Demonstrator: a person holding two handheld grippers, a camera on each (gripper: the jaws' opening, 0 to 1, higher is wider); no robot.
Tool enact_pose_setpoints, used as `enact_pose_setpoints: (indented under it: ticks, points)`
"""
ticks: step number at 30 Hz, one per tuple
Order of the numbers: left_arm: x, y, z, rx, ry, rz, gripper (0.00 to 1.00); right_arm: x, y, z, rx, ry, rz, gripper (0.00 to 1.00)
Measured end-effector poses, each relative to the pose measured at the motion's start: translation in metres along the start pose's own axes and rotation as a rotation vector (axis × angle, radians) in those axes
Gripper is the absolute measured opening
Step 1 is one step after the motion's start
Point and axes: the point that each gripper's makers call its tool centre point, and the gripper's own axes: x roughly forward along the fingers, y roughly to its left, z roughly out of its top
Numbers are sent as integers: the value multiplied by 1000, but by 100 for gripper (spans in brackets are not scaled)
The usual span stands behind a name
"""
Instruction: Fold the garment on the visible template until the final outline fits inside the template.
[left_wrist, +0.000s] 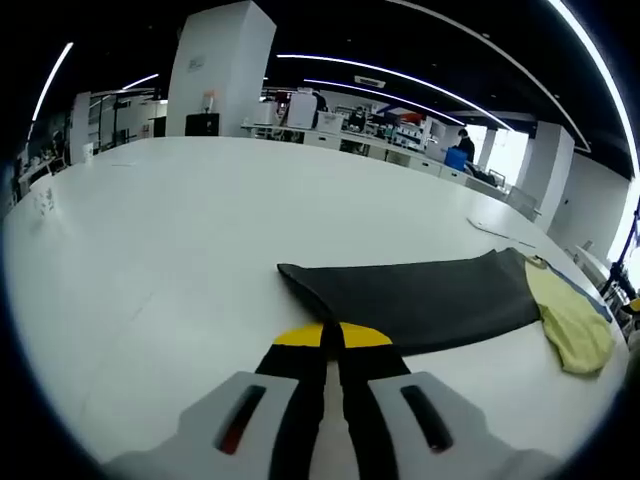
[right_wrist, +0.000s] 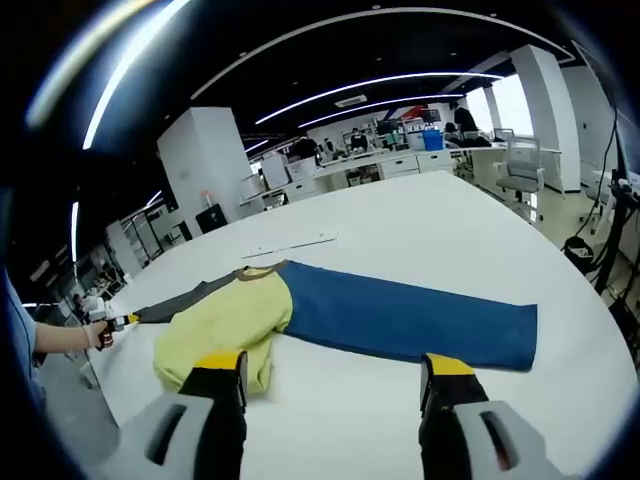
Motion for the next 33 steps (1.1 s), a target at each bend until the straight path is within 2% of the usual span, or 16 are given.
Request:
enact_pose_setpoints:
  ticks: [3, 6, 8, 12, 15, 17, 22, 27, 33]
  points:
    - [-3, 2, 2, 24, -7, 13, 10, -1, -2, -2, -15, 7, -8, 74]
    - [-9, 1, 5, 25, -24, -3, 25, -1, -4, -3, -26, 8, -15, 80]
    - [-12, -3, 6, 42, -29, -31, 37, 0, -6, -3, -43, 8, -21, 84]
    - [-16, -14, 0, 91, 2, -96, 74, 4, -8, -5, -62, 21, -27, 100]
    - [-20, -20, -4, 111, 18, -108, 92, 5, -15, -5, -104, 23, -63, 100]
    - [-24, -25, -5, 121, 24, -127, 99, 6, -13, -5, -100, 21, -52, 100]
    - [-32, -36, -10, 161, 52, -154, 99, 8, -10, 1, -95, 7, -34, 100]
    - [-41, -49, -7, 149, 35, -172, 99, 7, -9, 4, -94, 2, -21, 100]
    - [-60, -76, -16, 163, 36, -215, 94, 3, -9, 5, -101, -3, -9, 100]
